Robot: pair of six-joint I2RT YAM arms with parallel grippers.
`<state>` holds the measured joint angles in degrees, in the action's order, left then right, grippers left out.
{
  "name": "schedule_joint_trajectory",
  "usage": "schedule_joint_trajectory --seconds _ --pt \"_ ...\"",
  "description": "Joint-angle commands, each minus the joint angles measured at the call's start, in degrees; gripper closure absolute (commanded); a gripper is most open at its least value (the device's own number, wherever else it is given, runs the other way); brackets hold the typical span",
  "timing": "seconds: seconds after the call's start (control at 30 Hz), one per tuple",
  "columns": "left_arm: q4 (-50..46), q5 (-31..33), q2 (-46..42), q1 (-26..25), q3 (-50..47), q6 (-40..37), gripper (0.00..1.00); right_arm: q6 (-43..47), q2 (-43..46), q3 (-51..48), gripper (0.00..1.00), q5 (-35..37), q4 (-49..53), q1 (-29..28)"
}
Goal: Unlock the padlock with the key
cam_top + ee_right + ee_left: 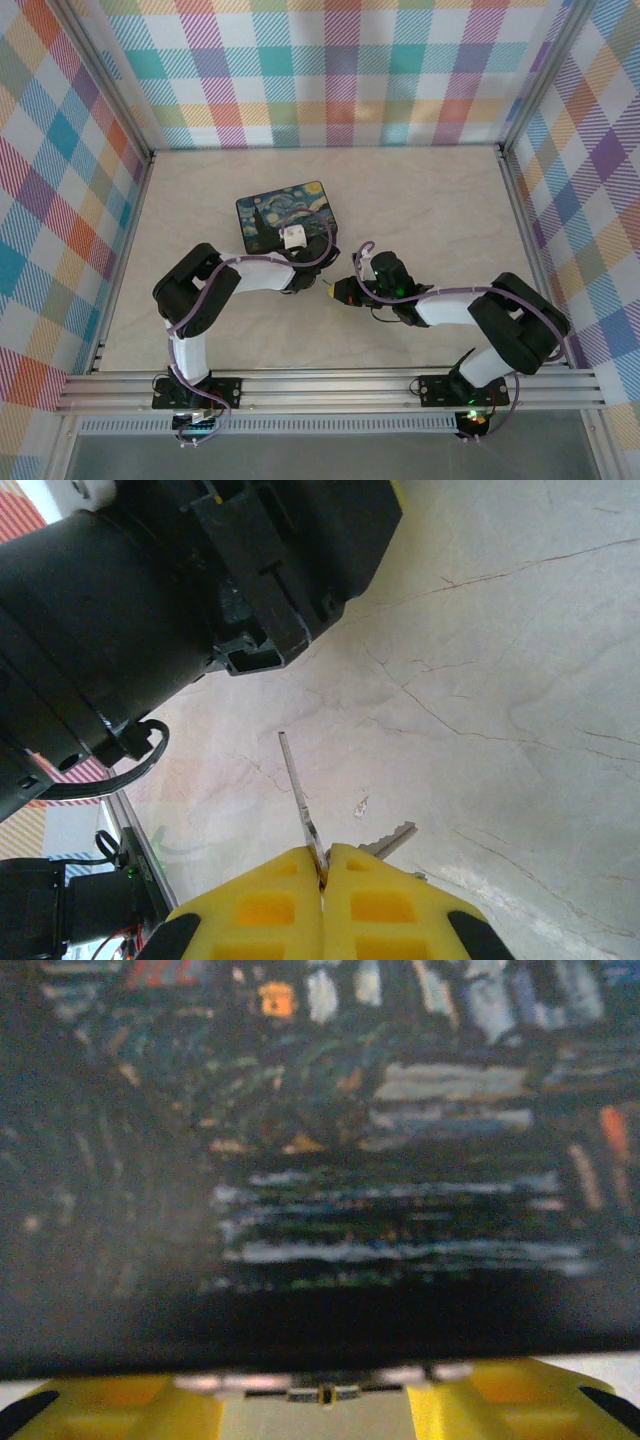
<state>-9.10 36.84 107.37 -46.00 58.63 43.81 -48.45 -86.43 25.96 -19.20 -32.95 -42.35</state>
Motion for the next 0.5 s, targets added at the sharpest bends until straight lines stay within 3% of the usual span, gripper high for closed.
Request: schedule_joint_trajectory --seconds 0.0,0.47 --pt "1.9 2.6 -1.9 -0.5 -0.4 -1.1 0.56 -0.9 -1.0 -0.1 1.00 -1.4 -2.7 0.2" --pt "4.5 3.7 -0.9 -0.4 -1.4 -1.3 0.79 -1.1 -1.0 -1.0 1.00 -1.4 -2.7 0.2"
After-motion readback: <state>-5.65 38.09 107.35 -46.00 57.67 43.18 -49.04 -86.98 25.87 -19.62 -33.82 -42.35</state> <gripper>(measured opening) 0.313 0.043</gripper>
